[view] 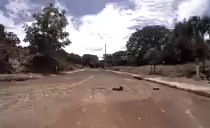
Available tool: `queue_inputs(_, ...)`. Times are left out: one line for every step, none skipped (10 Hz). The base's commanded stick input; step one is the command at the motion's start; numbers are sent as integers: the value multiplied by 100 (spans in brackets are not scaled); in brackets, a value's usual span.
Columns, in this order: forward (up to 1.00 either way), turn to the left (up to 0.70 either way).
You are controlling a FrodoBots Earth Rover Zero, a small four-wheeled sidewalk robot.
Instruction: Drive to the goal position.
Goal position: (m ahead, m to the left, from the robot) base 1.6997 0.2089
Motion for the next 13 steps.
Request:
queue_inputs(100, -27)
queue_inputs(100, -27)
queue_inputs(100, -27)
queue_inputs(100, -27)
queue_inputs(100, -27)
queue_inputs(100, -27)
queue_inputs(100, -27)
queue_inputs(100, -27)
queue_inputs(100, -27)
queue_inputs(100, -27)
queue_inputs(100, -16)
queue_inputs(100, 0)
queue_inputs(100, 0)
